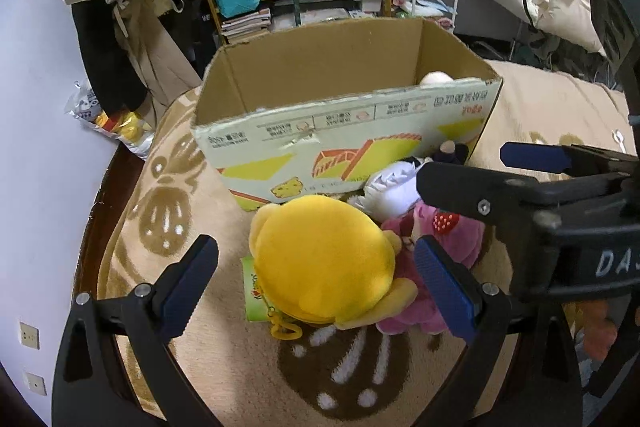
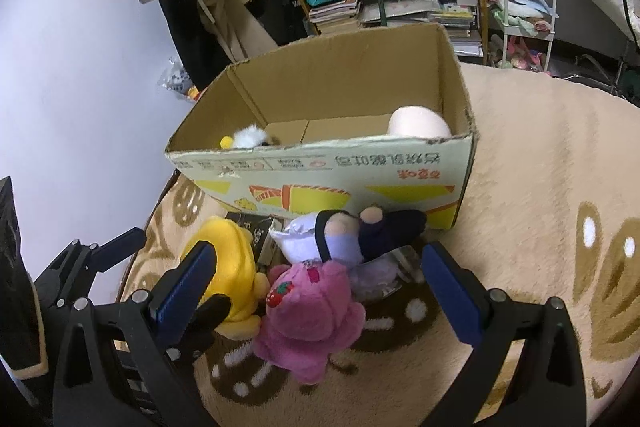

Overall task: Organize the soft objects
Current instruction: 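Grasp the yellow plush dog with the left tool while the right tool grasps the pink bear, then lift both plush toys over the box and release them inside, then withdraw both open tools toward the doll and tissue packs beside the box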

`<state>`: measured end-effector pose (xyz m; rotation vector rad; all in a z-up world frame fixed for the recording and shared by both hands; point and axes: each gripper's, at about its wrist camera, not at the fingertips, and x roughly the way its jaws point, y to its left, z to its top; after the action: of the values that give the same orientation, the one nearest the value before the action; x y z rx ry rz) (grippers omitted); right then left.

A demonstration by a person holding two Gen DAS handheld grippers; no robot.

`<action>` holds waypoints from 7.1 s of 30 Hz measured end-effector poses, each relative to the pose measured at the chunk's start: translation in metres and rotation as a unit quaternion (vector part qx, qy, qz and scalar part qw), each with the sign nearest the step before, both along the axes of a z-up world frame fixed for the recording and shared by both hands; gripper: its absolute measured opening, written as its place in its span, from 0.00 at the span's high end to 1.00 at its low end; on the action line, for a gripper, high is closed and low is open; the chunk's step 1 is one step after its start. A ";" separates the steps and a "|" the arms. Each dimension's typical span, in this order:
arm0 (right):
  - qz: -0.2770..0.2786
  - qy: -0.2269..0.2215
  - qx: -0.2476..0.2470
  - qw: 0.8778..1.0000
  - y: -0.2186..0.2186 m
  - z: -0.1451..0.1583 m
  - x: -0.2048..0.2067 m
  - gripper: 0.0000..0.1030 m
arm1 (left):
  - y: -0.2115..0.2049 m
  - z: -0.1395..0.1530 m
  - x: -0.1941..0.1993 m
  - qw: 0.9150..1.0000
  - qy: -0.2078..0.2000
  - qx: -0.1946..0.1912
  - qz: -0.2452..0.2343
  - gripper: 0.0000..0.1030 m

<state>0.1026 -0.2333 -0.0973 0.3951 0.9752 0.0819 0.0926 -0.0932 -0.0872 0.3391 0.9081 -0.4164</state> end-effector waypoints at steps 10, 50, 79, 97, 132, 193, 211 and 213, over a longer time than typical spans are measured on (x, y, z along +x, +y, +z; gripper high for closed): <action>0.014 0.043 0.034 0.998 0.005 -0.015 0.000 0.01 | -0.008 -0.022 0.009 0.999 0.025 0.020 0.002 0.05; 0.026 -0.086 -0.057 0.994 0.011 0.047 -0.017 0.61 | 0.025 0.024 -0.013 0.997 -0.033 -0.032 0.065 0.22; -0.041 -0.242 -0.117 0.962 -0.020 0.120 -0.005 0.61 | 0.032 0.112 0.017 0.970 -0.216 -0.096 0.063 0.21; -0.068 -0.233 -0.101 0.965 -0.044 0.105 0.016 0.61 | 0.019 0.075 0.045 0.981 -0.173 -0.075 0.037 0.21; -0.016 -0.199 -0.132 0.971 -0.023 0.071 0.038 0.43 | -0.002 0.042 0.063 0.991 -0.119 -0.065 0.013 0.05; 0.022 -0.014 -0.071 0.997 0.000 0.018 -0.021 0.05 | 0.026 0.004 -0.012 0.997 0.008 0.028 0.067 0.05; 0.026 0.057 -0.077 0.995 0.006 -0.027 0.001 0.05 | 0.013 -0.040 0.010 0.995 0.047 0.065 0.058 0.05; 0.026 0.066 -0.073 0.995 0.005 -0.032 0.004 0.05 | 0.012 -0.045 0.012 0.995 0.051 0.070 0.058 0.05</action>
<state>0.1065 -0.2282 -0.1291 0.2428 1.1151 0.0324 0.1050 -0.0814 -0.1322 0.3946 1.0547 -0.2652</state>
